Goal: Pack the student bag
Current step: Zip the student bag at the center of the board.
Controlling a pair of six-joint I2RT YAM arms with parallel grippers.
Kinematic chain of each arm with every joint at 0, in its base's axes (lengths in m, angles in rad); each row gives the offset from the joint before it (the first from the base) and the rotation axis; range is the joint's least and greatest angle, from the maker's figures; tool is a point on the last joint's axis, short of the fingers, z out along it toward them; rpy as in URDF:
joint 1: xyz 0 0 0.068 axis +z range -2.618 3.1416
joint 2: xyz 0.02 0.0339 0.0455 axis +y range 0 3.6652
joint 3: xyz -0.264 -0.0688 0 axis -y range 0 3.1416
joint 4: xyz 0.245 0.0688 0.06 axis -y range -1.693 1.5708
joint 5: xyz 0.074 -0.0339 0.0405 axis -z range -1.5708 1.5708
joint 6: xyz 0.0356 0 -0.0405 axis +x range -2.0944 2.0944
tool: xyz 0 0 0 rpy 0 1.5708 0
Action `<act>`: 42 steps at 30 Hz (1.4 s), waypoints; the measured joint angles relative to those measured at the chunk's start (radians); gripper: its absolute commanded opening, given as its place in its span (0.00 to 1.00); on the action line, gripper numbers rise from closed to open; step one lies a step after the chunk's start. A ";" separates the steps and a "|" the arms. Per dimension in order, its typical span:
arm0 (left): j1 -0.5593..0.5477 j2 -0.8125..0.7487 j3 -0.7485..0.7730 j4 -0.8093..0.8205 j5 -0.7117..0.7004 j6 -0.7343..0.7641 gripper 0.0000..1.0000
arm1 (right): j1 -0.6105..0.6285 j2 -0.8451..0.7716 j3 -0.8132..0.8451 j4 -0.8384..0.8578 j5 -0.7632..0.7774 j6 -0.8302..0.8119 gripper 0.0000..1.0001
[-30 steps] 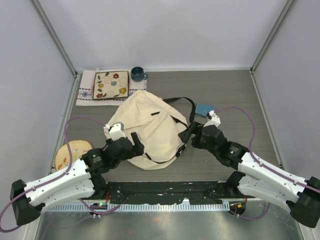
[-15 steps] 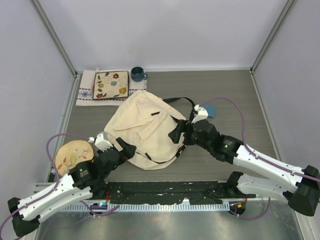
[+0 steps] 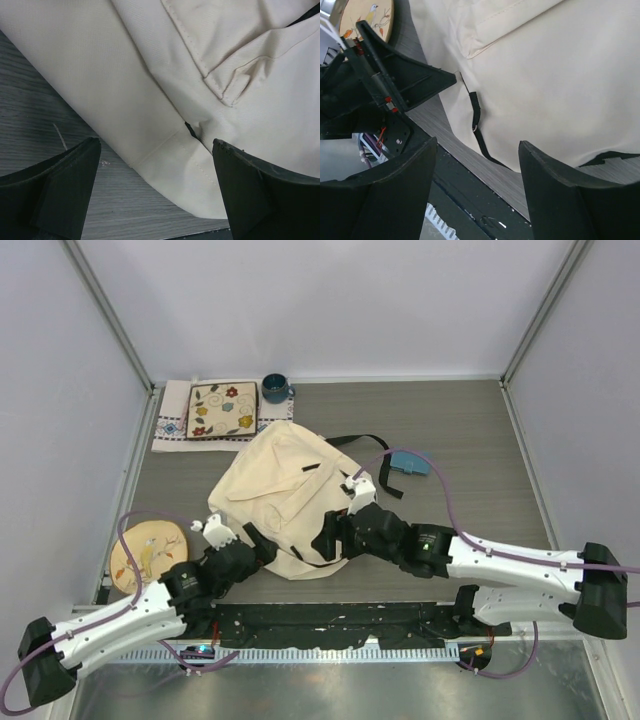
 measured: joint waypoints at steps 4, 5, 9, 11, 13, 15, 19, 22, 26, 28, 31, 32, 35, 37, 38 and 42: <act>0.000 -0.049 -0.086 0.064 0.002 -0.019 0.94 | 0.038 0.064 0.022 0.034 0.000 -0.017 0.66; 0.000 -0.059 -0.100 0.076 0.000 -0.021 0.94 | 0.043 0.084 0.026 0.042 0.000 -0.023 0.66; 0.000 -0.074 -0.121 0.123 -0.006 -0.027 0.91 | 0.049 0.137 0.027 0.057 0.000 -0.041 0.66; 0.000 -0.077 -0.134 0.150 -0.011 -0.035 0.89 | 0.049 0.154 0.027 0.064 0.000 -0.048 0.66; 0.000 -0.076 -0.144 0.178 -0.015 -0.039 0.86 | 0.049 0.169 0.027 0.077 0.000 -0.054 0.65; 0.000 -0.071 -0.152 0.203 -0.021 -0.039 0.78 | 0.049 0.183 0.028 0.090 0.000 -0.058 0.65; 0.000 -0.051 -0.152 0.220 -0.032 -0.038 0.69 | 0.049 0.208 0.031 0.102 -0.002 -0.066 0.64; 0.000 -0.052 -0.152 0.219 -0.040 -0.037 0.63 | 0.049 0.219 0.031 0.103 -0.002 -0.076 0.64; 0.000 -0.072 -0.154 0.215 -0.050 -0.038 0.58 | 0.049 0.223 0.032 0.113 0.006 -0.083 0.64; 0.000 -0.088 -0.154 0.212 -0.051 -0.037 0.59 | 0.049 0.225 0.032 0.120 0.010 -0.084 0.65; 0.000 -0.111 -0.154 0.205 -0.051 -0.037 0.69 | 0.049 0.225 0.032 0.127 0.018 -0.084 0.66; 0.000 -0.116 -0.154 0.205 -0.051 -0.036 0.70 | 0.049 0.225 0.032 0.130 0.020 -0.084 0.66; 0.000 -0.124 -0.154 0.205 -0.049 -0.035 0.74 | 0.049 0.225 0.032 0.131 0.027 -0.083 0.68; 0.000 -0.126 -0.154 0.204 -0.046 -0.034 0.79 | 0.049 0.223 0.032 0.131 0.031 -0.082 0.69; 0.000 -0.126 -0.154 0.203 -0.044 -0.033 0.80 | 0.049 0.219 0.032 0.131 0.032 -0.080 0.69; 0.000 -0.137 -0.151 0.180 -0.030 -0.030 0.87 | 0.049 0.190 0.029 0.130 0.037 -0.064 0.71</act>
